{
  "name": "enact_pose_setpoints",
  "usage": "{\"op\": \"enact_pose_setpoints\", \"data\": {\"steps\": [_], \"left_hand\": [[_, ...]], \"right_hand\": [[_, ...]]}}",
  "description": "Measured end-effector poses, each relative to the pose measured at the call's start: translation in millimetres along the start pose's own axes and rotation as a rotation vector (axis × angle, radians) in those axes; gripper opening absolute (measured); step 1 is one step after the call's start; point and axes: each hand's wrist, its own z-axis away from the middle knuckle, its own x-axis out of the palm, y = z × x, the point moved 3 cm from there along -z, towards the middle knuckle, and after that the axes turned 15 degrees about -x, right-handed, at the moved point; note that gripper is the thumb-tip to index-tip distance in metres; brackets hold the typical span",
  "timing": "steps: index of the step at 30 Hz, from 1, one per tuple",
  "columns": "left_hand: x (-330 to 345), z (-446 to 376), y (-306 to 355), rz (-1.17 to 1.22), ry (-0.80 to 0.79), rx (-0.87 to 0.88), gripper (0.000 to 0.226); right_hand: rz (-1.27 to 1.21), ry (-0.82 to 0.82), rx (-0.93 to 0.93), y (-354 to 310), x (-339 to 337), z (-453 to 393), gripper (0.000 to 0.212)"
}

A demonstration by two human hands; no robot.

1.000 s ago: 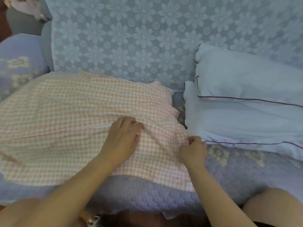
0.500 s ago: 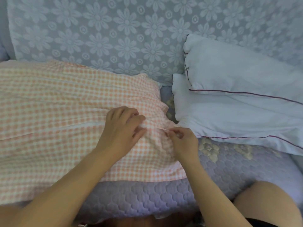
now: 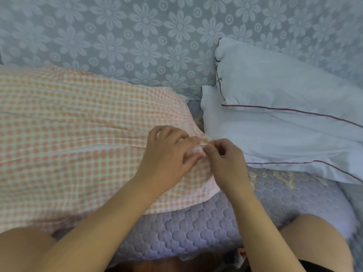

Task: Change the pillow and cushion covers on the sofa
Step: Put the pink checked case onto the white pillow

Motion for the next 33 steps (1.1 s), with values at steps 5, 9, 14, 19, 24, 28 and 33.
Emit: {"op": "enact_pose_setpoints", "data": {"steps": [5,9,14,19,24,28,33], "left_hand": [[4,1,0,0.019,-0.065,-0.138,0.036],[2,3,-2,0.037,-0.088,-0.189,0.013],[4,8,-10,0.051,-0.113,-0.251,0.036],[1,14,4,0.034,-0.054,-0.041,0.03],[2,15,3,0.27,-0.189,-0.148,0.017],[2,11,-1,0.128,-0.146,-0.049,0.02],[1,8,-4,0.191,-0.092,-0.067,0.024]], "right_hand": [[0.073,-0.024,-0.063,-9,-1,2,0.012],[0.047,-0.018,-0.022,-9,1,1,0.012],[-0.145,0.09,0.087,-2,6,9,0.011],[-0.226,0.134,0.097,-3,14,14,0.008],[-0.267,0.071,0.108,-4,11,15,0.026],[-0.249,0.079,0.087,-6,11,15,0.029],[-0.239,0.07,0.101,-5,16,16,0.027]]}}
